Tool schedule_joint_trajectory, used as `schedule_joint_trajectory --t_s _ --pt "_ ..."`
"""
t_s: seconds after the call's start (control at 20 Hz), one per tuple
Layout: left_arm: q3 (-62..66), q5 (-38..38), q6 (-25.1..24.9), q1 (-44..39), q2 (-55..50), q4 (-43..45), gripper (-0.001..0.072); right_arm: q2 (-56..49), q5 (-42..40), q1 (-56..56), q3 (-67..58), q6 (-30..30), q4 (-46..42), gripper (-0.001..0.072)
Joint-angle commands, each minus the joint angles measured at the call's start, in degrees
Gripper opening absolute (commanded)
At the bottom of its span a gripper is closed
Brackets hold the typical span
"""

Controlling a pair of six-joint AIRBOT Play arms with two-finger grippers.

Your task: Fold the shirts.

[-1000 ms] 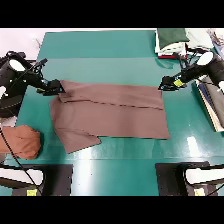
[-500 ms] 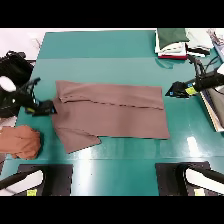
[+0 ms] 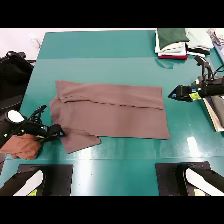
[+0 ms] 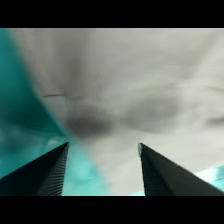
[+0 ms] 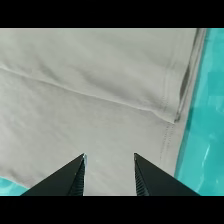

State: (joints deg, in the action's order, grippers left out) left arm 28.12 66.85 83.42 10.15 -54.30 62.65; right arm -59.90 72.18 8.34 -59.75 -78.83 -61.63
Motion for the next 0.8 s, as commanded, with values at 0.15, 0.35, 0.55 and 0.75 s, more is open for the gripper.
schedule_joint_trajectory --t_s 0.15,0.35,0.55,0.75 --pt "-2.38 -4.68 -2.69 -0.04 0.39 -8.63 0.0031 0.39 2.36 0.76 0.22 1.05 1.42 0.0358" --pt "0.48 0.50 -3.91 -0.04 4.59 -6.56 0.0029 2.23 8.92 7.82 6.64 1.95 -0.81 0.0358" --pt "3.04 1.95 -2.80 -0.04 9.14 -6.14 0.0030 4.94 10.82 16.94 21.57 1.92 -8.46 0.0518" --pt "3.26 1.68 -2.78 -0.04 9.25 -6.16 0.0030 2.43 9.14 20.37 31.19 3.61 -3.50 0.0502"
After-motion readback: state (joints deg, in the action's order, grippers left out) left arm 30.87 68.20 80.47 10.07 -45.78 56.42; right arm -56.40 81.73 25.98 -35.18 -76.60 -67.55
